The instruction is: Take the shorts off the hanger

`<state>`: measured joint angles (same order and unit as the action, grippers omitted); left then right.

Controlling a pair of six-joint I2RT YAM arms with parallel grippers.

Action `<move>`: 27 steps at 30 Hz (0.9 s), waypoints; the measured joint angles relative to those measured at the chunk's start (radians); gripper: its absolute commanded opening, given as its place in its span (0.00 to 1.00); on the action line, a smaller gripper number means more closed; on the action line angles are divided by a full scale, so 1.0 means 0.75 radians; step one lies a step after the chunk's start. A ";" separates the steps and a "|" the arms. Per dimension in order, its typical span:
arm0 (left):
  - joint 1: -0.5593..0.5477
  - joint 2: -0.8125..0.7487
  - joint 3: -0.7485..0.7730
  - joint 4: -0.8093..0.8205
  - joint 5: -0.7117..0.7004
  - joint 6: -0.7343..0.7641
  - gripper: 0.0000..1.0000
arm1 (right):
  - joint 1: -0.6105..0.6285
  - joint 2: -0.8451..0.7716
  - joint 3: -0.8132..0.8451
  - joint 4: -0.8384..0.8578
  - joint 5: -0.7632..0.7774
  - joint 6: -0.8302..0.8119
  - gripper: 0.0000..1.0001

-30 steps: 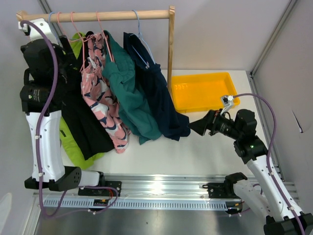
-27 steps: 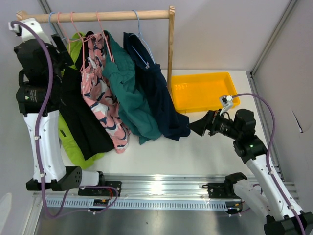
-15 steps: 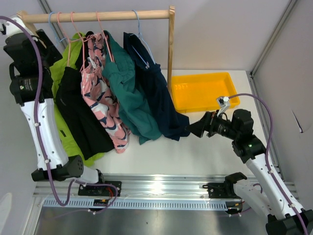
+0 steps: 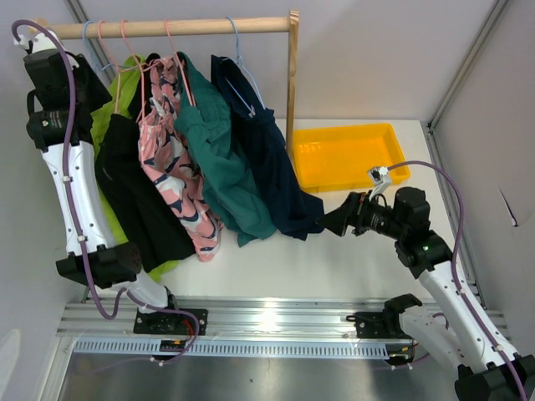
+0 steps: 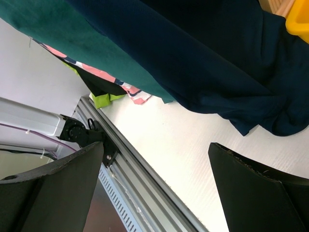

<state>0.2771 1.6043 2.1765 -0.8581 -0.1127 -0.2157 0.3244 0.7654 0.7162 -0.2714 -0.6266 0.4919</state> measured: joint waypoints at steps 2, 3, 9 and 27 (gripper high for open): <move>0.001 0.009 0.009 -0.006 0.026 -0.002 0.39 | 0.000 0.007 0.000 0.000 0.002 -0.001 0.99; 0.000 0.011 0.013 -0.010 0.040 -0.003 0.34 | 0.000 0.011 0.000 0.001 0.002 0.000 0.99; 0.000 0.017 0.024 -0.020 0.098 -0.019 0.03 | 0.000 0.023 0.000 0.002 0.012 -0.001 1.00; -0.175 -0.121 0.028 -0.032 0.037 -0.007 0.00 | 0.002 0.032 0.006 0.004 0.024 -0.006 0.99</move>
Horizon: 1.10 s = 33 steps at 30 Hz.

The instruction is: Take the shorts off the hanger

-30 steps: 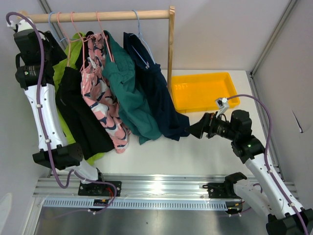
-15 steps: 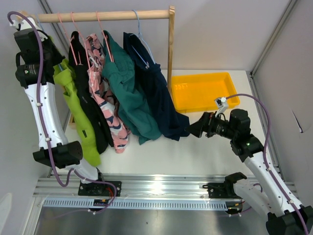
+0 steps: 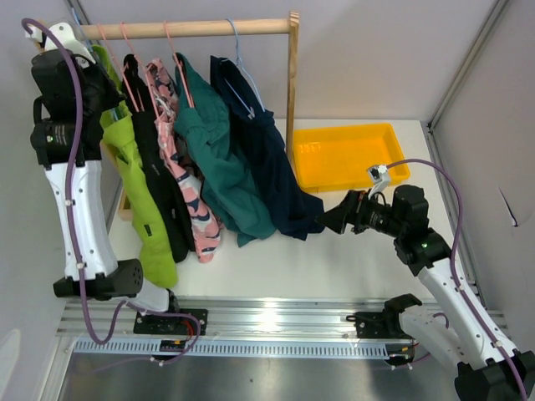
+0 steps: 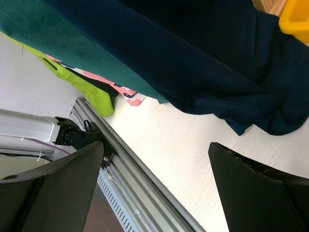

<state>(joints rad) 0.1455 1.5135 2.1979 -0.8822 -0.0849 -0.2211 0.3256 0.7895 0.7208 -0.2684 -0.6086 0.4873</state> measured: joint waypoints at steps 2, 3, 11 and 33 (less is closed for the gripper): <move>-0.052 -0.047 0.007 -0.002 -0.034 0.015 0.00 | 0.001 0.005 0.022 -0.009 0.005 -0.003 0.99; -0.072 -0.078 0.007 -0.003 -0.047 0.017 0.00 | 0.001 0.008 0.037 -0.014 0.010 -0.003 1.00; -0.084 -0.362 -0.025 0.001 -0.128 0.015 0.00 | 0.090 0.095 0.281 -0.004 0.032 0.000 0.99; -0.084 -0.466 -0.241 0.052 -0.087 -0.022 0.00 | 1.531 1.164 1.566 -0.052 0.982 -0.377 0.99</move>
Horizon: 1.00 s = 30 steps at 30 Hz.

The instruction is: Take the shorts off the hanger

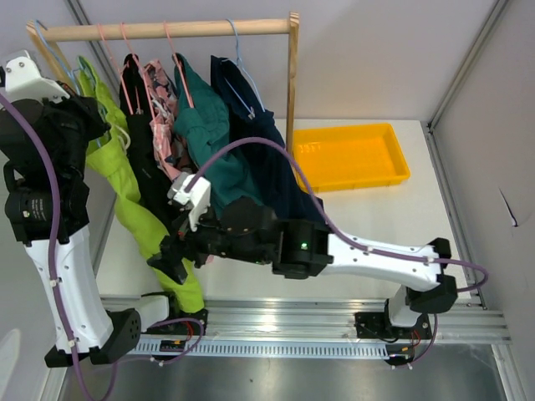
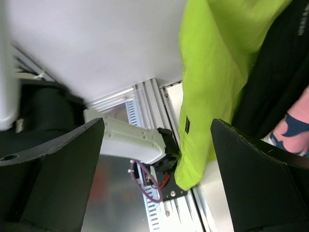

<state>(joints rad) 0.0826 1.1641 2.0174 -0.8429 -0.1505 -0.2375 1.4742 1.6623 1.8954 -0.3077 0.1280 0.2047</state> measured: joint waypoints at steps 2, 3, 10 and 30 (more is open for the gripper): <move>0.000 -0.007 -0.001 0.000 0.006 -0.004 0.00 | 0.001 0.055 0.015 0.025 0.024 -0.001 0.99; 0.000 -0.012 -0.003 0.001 0.008 -0.009 0.00 | 0.001 0.091 0.029 0.038 0.036 -0.001 0.99; 0.000 -0.078 -0.051 0.005 0.043 -0.032 0.00 | -0.019 0.312 0.221 0.080 0.095 -0.010 0.98; -0.003 -0.113 -0.070 -0.193 0.066 -0.046 0.00 | 0.213 0.062 -0.450 0.456 0.515 0.082 0.00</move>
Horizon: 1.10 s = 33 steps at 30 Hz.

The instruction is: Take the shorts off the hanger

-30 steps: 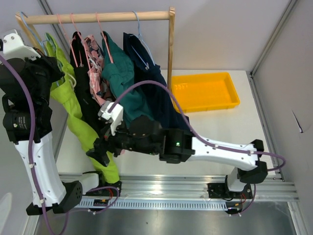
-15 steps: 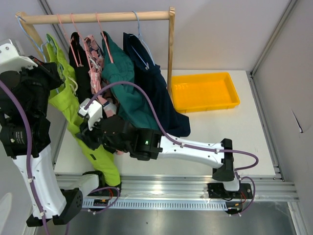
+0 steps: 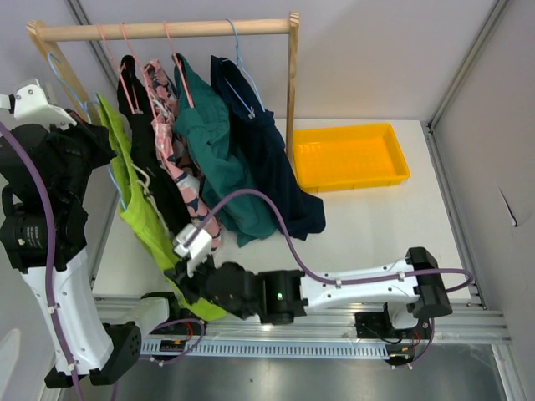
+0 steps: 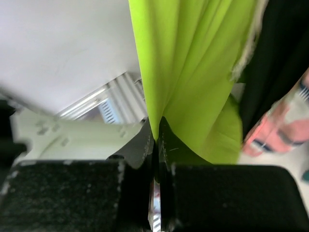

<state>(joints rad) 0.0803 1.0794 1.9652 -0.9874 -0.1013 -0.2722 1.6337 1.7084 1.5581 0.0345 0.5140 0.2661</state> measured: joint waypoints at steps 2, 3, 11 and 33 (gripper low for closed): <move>0.000 0.000 0.003 -0.027 0.004 -0.002 0.00 | 0.061 -0.033 -0.045 0.006 0.056 0.033 0.00; 0.000 0.001 0.006 -0.027 0.008 -0.007 0.00 | 0.087 -0.042 -0.067 0.008 0.075 0.052 0.00; 0.001 -0.015 -0.012 0.211 0.018 -0.028 0.00 | 0.119 0.063 -0.143 -0.112 0.039 0.105 0.00; -0.002 -0.383 -0.532 0.271 -0.068 -0.057 0.00 | -0.012 -0.615 -0.077 -0.438 0.694 -0.243 0.00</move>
<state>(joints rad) 0.0788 0.7921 1.5661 -0.7845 -0.1520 -0.3149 1.6249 1.2472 1.5002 -0.2943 1.0344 0.0837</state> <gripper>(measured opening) 0.028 0.022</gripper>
